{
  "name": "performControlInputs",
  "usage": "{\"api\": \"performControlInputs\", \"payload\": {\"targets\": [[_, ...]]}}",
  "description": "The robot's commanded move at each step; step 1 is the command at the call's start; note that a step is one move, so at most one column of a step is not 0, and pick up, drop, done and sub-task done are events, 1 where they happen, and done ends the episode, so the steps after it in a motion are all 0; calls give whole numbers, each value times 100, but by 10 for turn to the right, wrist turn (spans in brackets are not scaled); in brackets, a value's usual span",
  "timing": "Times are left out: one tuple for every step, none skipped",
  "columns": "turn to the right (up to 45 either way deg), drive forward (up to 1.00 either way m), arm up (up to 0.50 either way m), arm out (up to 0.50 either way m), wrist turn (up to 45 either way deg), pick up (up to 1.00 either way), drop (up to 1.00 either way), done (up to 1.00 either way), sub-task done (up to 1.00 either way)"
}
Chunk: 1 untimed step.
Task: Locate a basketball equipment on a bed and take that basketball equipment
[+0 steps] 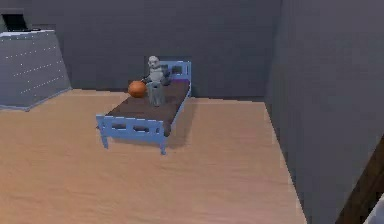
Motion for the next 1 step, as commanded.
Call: {"api": "performControlInputs", "payload": {"targets": [[0,100,0,0,0,0,0,0,0]]}}
